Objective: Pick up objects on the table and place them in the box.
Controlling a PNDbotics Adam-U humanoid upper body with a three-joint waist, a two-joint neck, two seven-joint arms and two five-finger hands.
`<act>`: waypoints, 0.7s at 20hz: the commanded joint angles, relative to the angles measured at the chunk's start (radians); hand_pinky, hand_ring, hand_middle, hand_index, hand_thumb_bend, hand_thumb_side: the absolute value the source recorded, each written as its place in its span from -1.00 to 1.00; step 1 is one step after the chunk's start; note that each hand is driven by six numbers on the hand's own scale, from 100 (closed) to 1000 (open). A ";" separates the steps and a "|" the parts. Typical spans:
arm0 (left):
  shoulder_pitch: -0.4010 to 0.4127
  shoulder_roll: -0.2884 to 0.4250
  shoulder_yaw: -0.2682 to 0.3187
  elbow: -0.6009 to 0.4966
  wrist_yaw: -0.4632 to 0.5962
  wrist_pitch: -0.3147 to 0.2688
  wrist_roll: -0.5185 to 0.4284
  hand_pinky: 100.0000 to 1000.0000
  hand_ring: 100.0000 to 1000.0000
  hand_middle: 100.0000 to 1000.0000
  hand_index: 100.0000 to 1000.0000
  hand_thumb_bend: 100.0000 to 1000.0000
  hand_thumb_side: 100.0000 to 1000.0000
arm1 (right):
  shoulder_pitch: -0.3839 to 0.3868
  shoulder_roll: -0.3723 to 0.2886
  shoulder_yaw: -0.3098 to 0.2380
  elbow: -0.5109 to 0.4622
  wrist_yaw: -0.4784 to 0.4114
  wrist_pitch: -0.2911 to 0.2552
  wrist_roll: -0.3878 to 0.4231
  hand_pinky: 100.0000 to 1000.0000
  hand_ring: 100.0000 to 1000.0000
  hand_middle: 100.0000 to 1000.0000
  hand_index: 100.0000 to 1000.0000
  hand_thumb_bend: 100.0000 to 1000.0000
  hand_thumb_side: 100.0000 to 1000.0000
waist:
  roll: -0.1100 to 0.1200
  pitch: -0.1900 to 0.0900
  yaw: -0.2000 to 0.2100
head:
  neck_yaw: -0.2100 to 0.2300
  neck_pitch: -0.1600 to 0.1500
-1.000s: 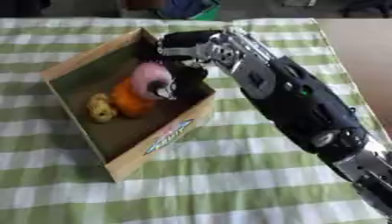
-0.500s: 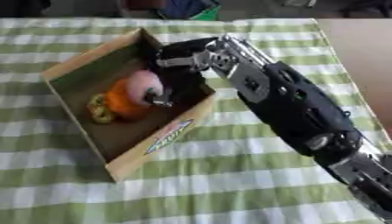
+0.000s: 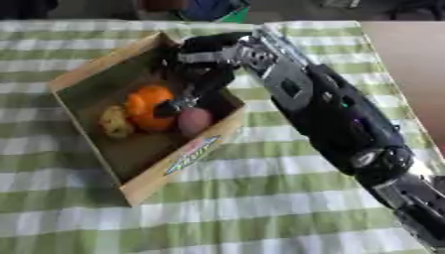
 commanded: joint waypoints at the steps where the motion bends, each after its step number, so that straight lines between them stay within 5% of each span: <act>1: -0.008 0.012 -0.002 -0.017 0.002 -0.001 0.000 0.06 0.42 0.36 0.49 -1.00 0.96 | -0.023 -0.018 -0.050 -0.073 -0.061 0.045 -0.013 0.59 0.70 0.52 0.95 0.20 1.00 | 0.005 -0.023 -0.001 | 0.004 -0.002; 7: -0.007 0.011 -0.002 -0.017 0.000 -0.001 0.000 0.06 0.43 0.36 0.49 -1.00 0.96 | -0.020 -0.034 -0.086 -0.155 -0.132 0.118 -0.051 0.59 0.68 0.48 0.94 0.17 1.00 | 0.006 -0.023 -0.004 | 0.005 -0.002; 8: -0.005 0.010 0.000 -0.017 0.000 -0.001 0.001 0.06 0.43 0.36 0.49 -1.00 0.96 | -0.024 -0.033 -0.091 -0.165 -0.138 0.126 -0.055 0.57 0.60 0.34 0.87 -0.48 1.00 | 0.010 -0.025 -0.008 | 0.010 -0.002; 9: -0.004 0.009 0.003 -0.017 0.000 -0.001 0.003 0.06 0.43 0.36 0.49 -1.00 0.96 | -0.030 -0.033 -0.105 -0.181 -0.148 0.137 -0.063 0.57 0.60 0.33 0.87 -0.52 1.00 | 0.014 -0.026 -0.014 | 0.016 -0.002; 10: -0.003 0.008 0.004 -0.017 0.000 -0.002 0.005 0.06 0.43 0.36 0.49 -1.00 0.95 | -0.030 -0.037 -0.123 -0.200 -0.160 0.149 -0.075 0.56 0.57 0.29 0.84 -0.87 1.00 | 0.017 -0.026 -0.018 | 0.021 -0.002; 14: 0.001 0.009 0.011 -0.017 -0.002 -0.005 0.015 0.06 0.43 0.36 0.49 -1.00 0.95 | -0.009 -0.085 -0.206 -0.284 -0.212 0.202 -0.126 0.55 0.55 0.28 0.83 -1.00 1.00 | 0.026 -0.031 -0.034 | 0.039 0.003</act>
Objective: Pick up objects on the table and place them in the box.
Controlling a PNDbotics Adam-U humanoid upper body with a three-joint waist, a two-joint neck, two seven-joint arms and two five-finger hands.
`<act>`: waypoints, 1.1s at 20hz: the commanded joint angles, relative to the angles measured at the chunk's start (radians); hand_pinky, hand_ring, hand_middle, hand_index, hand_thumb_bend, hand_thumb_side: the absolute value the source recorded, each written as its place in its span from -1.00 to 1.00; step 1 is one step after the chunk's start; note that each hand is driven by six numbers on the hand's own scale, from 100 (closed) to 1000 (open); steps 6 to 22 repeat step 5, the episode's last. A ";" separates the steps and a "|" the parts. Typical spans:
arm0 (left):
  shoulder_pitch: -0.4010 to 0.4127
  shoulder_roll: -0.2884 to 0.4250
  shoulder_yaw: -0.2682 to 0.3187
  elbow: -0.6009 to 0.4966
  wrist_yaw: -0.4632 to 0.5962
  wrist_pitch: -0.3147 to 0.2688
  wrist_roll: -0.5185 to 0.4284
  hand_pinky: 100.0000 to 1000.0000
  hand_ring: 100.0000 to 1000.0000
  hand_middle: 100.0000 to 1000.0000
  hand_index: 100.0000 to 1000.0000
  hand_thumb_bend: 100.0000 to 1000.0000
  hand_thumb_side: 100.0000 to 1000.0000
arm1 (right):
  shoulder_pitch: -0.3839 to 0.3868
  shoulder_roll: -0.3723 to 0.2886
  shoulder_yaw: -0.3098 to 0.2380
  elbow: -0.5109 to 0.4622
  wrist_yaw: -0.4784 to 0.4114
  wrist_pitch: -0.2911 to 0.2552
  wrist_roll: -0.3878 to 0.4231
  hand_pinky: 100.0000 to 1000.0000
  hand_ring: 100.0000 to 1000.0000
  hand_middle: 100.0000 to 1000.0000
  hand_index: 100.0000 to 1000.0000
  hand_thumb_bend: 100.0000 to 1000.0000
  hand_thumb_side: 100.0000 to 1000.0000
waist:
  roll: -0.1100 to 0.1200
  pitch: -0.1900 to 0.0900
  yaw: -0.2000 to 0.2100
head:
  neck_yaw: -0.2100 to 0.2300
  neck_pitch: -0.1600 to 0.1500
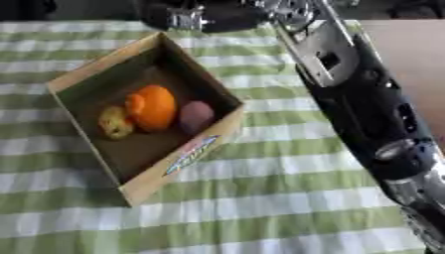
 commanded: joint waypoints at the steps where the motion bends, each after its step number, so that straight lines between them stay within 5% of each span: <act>1: 0.000 0.010 0.011 -0.017 -0.003 -0.003 0.010 0.06 0.43 0.36 0.50 -1.00 0.94 | 0.001 -0.065 -0.076 -0.086 -0.050 0.044 -0.042 0.55 0.54 0.28 0.82 -1.00 1.00 | 0.005 -0.028 -0.006 | 0.015 0.004; 5: 0.002 0.016 0.014 -0.017 -0.002 -0.007 0.021 0.06 0.43 0.37 0.50 -1.00 0.94 | 0.055 -0.136 -0.168 -0.178 -0.106 0.098 -0.098 0.56 0.54 0.30 0.82 -1.00 1.00 | 0.009 -0.032 -0.014 | 0.023 0.010; 22: 0.002 0.016 0.014 -0.017 -0.002 -0.007 0.021 0.06 0.43 0.37 0.50 -1.00 0.94 | 0.055 -0.136 -0.168 -0.178 -0.106 0.098 -0.098 0.56 0.54 0.30 0.82 -1.00 1.00 | 0.009 -0.032 -0.014 | 0.023 0.010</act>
